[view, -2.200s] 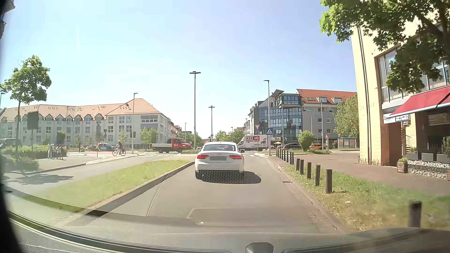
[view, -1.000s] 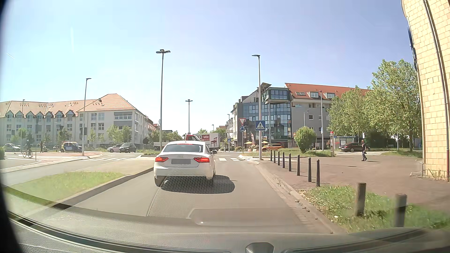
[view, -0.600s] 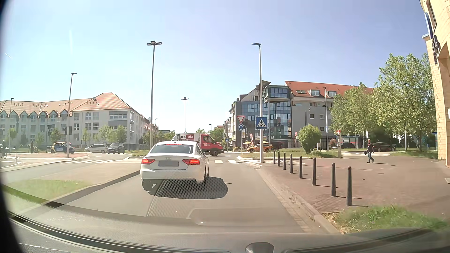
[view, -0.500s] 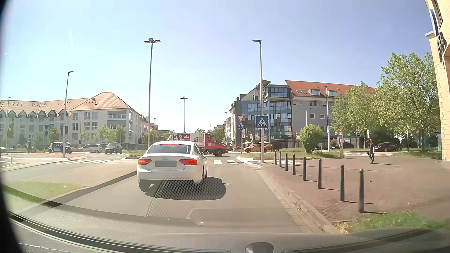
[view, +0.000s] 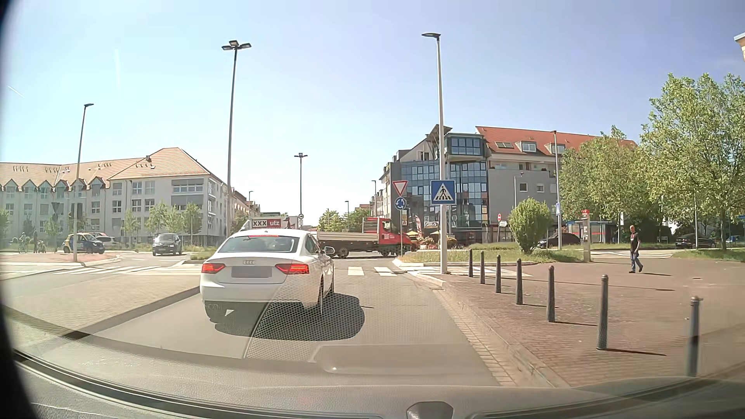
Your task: Follow the waypoints while adhering to traffic rules and regulations
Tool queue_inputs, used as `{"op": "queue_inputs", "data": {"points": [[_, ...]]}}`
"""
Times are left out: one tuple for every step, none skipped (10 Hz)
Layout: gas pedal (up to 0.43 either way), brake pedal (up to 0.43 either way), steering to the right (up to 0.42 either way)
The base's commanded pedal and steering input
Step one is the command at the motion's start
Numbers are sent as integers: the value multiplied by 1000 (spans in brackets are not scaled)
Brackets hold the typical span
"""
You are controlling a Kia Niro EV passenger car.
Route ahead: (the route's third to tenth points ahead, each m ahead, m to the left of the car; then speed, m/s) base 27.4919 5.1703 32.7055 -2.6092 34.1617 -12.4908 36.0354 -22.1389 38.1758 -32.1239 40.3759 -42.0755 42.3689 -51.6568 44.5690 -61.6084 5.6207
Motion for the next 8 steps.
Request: {"op": "queue_inputs", "data": {"points": [[0, 250, -20], [0, 250, -23], [0, 250, -27], [0, 256, -29], [0, 262, -31], [0, 268, -35], [0, 268, -40], [0, 268, -43]]}}
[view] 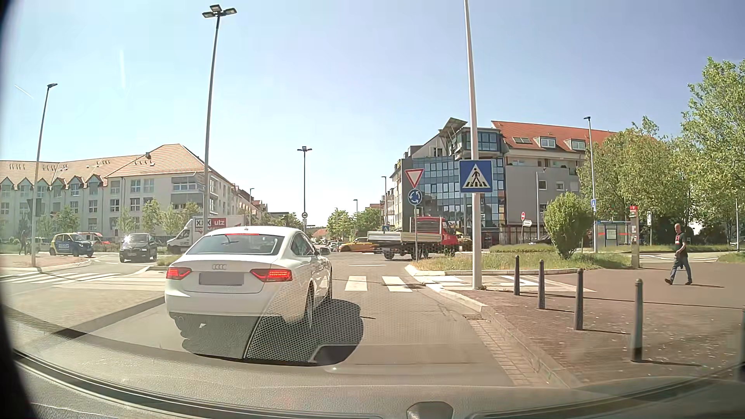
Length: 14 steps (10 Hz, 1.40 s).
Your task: Follow the waypoints while adhering to traffic rules and regulations
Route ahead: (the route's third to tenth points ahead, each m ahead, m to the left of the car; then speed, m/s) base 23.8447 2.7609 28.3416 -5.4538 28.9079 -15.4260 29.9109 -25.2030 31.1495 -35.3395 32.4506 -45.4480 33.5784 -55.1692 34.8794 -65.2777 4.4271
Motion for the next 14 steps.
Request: {"op": "queue_inputs", "data": {"points": [[0, 268, -46], [0, 268, -49], [0, 274, -50], [0, 274, -51], [0, 280, -52], [0, 287, -54], [0, 280, -54], [0, 287, -54], [0, 280, -54], [0, 280, -54], [0, 268, -54], [0, 268, -53], [0, 262, -52], [0, 262, -52]]}}
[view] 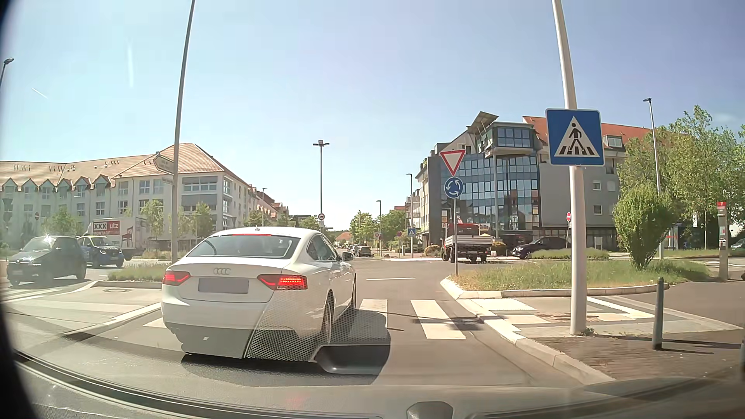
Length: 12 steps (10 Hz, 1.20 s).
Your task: Follow the waypoints while adhering to traffic rules and regulations
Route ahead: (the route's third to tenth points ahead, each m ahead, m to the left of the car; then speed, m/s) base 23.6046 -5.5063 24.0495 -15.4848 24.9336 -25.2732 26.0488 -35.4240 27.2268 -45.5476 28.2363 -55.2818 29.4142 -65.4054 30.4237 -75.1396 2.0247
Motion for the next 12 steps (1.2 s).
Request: {"op": "queue_inputs", "data": {"points": [[0, 256, -49], [0, 256, -47], [0, 250, -47], [0, 244, -47], [0, 238, -45], [0, 232, -46], [0, 232, -46], [0, 226, -46], [0, 220, -47], [0, 213, -47], [0, 220, -52], [0, 213, -64]]}}
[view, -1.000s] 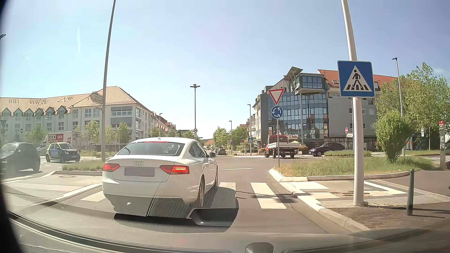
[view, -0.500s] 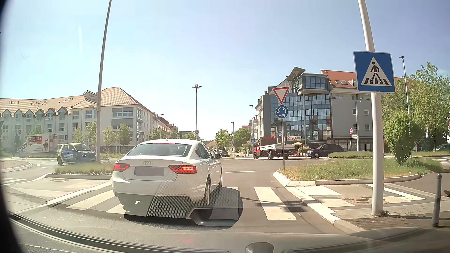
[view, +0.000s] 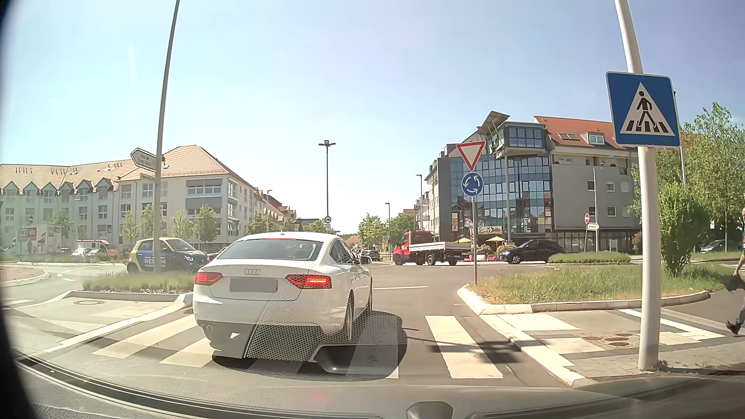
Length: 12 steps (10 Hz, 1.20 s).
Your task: Follow the waypoints while adhering to traffic rules and regulations
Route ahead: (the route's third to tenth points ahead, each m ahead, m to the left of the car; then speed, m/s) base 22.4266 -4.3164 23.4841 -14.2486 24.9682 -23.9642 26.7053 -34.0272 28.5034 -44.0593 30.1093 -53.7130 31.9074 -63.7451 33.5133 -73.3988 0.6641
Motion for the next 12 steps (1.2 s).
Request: {"op": "queue_inputs", "data": {"points": [[0, 213, -66], [0, 213, -66], [0, 213, -66], [0, 213, -66], [0, 213, -66], [0, 213, -66], [0, 213, -66], [0, 213, -66], [0, 213, -66], [0, 213, -66], [0, 213, -66], [0, 213, -66]]}}
